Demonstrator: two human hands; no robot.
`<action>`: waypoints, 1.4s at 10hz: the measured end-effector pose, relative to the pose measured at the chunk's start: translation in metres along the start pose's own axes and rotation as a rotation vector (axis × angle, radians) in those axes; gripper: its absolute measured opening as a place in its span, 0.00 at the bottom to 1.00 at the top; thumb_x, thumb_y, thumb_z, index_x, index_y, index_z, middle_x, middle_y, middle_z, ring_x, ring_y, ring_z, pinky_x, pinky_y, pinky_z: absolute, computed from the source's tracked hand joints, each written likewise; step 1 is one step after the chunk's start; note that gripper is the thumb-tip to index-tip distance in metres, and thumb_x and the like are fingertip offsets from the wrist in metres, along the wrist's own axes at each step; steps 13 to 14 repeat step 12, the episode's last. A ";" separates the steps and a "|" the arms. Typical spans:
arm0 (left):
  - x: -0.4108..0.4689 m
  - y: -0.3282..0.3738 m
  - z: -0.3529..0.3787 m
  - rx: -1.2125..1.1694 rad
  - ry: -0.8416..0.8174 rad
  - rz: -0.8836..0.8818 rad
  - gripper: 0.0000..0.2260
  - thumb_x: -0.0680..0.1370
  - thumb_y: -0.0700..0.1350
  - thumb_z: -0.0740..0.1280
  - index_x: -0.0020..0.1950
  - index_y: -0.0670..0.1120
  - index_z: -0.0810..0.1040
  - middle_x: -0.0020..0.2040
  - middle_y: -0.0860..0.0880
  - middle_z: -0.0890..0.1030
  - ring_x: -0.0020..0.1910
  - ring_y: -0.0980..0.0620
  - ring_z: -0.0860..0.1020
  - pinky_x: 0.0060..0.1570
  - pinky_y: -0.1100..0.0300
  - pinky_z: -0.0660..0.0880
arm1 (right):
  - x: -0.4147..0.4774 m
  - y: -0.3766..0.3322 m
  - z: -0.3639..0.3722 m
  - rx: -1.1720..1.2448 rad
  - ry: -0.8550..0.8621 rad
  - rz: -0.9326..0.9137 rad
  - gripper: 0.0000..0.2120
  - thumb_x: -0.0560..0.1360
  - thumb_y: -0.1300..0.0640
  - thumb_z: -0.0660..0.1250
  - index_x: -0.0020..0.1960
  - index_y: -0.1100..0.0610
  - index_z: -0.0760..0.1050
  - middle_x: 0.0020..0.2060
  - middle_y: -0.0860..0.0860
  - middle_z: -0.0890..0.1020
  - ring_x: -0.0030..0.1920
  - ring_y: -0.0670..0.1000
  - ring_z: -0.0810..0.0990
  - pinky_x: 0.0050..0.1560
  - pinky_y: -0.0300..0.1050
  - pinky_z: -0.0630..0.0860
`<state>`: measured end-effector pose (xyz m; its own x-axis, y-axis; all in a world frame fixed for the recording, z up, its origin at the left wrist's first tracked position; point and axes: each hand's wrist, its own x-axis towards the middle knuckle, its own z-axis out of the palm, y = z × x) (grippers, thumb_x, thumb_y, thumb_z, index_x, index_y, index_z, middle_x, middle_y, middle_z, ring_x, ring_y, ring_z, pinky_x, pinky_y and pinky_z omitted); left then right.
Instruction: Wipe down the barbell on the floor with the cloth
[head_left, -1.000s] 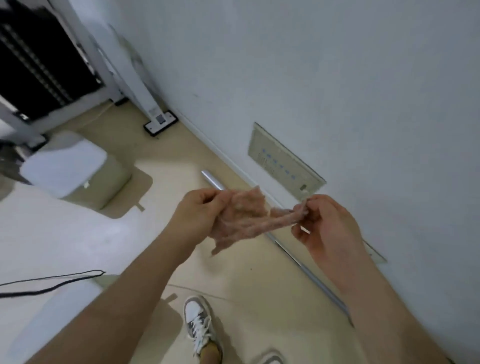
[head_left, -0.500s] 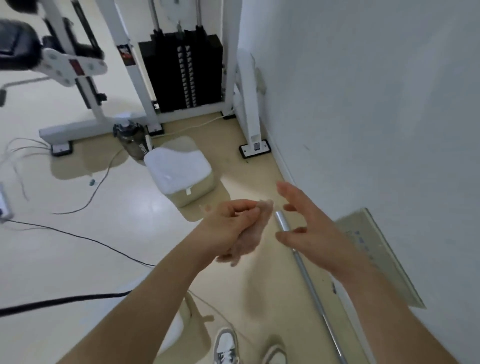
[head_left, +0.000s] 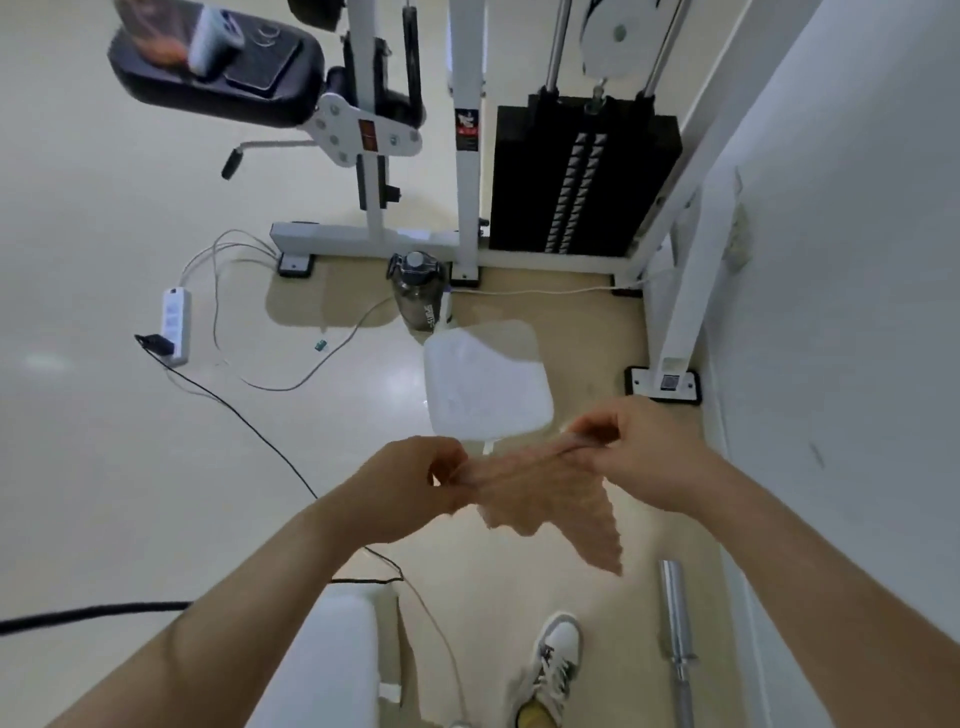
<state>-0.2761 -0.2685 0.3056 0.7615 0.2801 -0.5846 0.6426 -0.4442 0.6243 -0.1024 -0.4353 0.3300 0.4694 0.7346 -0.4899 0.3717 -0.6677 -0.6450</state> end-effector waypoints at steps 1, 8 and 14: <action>0.044 -0.025 -0.010 0.057 0.144 -0.046 0.03 0.75 0.46 0.66 0.43 0.54 0.78 0.37 0.57 0.81 0.34 0.57 0.74 0.34 0.66 0.67 | 0.060 0.018 -0.004 0.139 -0.052 0.063 0.05 0.73 0.62 0.69 0.48 0.57 0.82 0.41 0.53 0.83 0.42 0.52 0.83 0.41 0.43 0.82; 0.322 -0.163 0.010 0.202 0.447 0.139 0.07 0.72 0.37 0.69 0.47 0.46 0.84 0.44 0.49 0.81 0.39 0.48 0.79 0.39 0.62 0.74 | 0.330 0.164 0.100 -0.362 0.436 -0.116 0.11 0.70 0.67 0.66 0.46 0.55 0.82 0.42 0.48 0.85 0.49 0.54 0.77 0.50 0.51 0.76; 0.316 -0.166 0.053 0.208 0.059 0.017 0.17 0.77 0.48 0.56 0.62 0.46 0.75 0.57 0.46 0.79 0.54 0.46 0.78 0.50 0.60 0.71 | 0.299 0.182 0.135 -0.378 -0.089 0.272 0.23 0.76 0.59 0.54 0.72 0.51 0.61 0.70 0.47 0.68 0.69 0.51 0.65 0.63 0.48 0.67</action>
